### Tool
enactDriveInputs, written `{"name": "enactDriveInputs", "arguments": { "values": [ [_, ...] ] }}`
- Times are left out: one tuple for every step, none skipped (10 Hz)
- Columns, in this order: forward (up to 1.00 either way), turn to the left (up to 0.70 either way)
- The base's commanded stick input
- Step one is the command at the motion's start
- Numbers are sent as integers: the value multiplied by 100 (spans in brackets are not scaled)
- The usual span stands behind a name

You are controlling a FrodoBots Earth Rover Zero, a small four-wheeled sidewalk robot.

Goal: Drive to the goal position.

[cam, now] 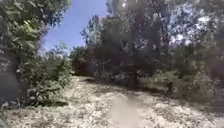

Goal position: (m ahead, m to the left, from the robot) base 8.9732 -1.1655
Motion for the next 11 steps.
{"name": "enactDriveInputs", "arguments": {
  "values": [
    [50,0],
    [50,0],
    [50,0],
    [50,0],
    [50,0],
    [50,0],
    [50,0],
    [50,0],
    [50,0],
    [50,0],
    [50,50]
  ]
}}
